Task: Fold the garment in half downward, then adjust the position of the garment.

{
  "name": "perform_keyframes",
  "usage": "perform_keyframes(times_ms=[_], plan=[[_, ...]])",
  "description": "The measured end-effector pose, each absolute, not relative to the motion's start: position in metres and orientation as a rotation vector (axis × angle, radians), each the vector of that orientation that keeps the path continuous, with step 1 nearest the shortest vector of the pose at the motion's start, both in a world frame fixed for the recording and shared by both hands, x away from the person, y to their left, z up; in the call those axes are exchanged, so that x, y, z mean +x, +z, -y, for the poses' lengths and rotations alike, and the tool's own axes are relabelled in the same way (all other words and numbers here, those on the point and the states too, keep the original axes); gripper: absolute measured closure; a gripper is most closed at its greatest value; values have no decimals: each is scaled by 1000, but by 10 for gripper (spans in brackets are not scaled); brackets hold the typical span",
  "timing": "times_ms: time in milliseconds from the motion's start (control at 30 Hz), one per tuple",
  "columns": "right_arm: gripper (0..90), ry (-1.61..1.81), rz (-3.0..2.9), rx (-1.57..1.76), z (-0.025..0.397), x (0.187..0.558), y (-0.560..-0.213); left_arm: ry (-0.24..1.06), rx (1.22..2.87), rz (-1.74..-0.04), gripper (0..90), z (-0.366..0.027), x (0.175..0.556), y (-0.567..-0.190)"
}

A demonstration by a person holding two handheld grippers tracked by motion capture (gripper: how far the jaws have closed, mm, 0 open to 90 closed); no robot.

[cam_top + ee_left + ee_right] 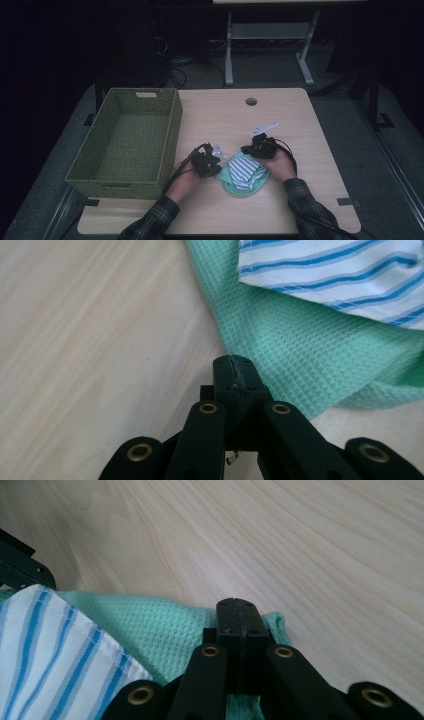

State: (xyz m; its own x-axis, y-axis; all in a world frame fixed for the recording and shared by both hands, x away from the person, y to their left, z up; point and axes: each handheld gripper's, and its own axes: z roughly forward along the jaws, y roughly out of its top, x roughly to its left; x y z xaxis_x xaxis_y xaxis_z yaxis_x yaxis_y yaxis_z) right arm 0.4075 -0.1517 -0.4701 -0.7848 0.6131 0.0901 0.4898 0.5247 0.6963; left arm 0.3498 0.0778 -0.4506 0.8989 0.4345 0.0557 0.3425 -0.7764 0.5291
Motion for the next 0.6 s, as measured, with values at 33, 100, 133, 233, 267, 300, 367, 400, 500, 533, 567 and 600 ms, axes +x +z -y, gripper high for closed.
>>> perform_keyframes(times_ms=[33, 100, 133, 233, 267, 300, 367, 400, 500, 533, 567, 600], plan=[[898, 1118, -2591, 958, 152, 407, -469, 233, 2530, -561, 896, -78, 350, -449], [898, 1156, -2579, 962, 154, 407, -465, 221, 2507, -562, 896, -78, 350, -446], [897, 1163, -2574, 950, 156, 408, -464, 215, 2481, -565, 896, -79, 349, -444], [897, 1186, -2561, 936, 159, 409, -453, 183, 2415, -562, 896, -79, 347, -433], [897, 1188, -2558, 945, 159, 409, -451, 178, 2391, -560, 896, -79, 345, -430], [897, 1194, -2554, 936, 160, 410, -448, 168, 2375, -555, 896, -79, 343, -426], [897, 1198, -2554, 937, 160, 412, -445, 149, 2335, -557, 897, -77, 340, -423], [896, 1200, -2555, 933, 159, 413, -444, 147, 2333, -539, 896, -75, 338, -421], [895, 1201, -2567, 911, 156, 415, -443, 124, 2307, -517, 897, -68, 332, -417], [895, 1198, -2575, 913, 154, 415, -443, 120, 2310, -500, 897, -65, 330, -417], [895, 1198, -2579, 895, 153, 416, -443, 107, 2306, -490, 897, -62, 329, -416], [895, 1198, -2585, 907, 151, 416, -442, 94, 2299, -482, 896, -59, 327, -416]])
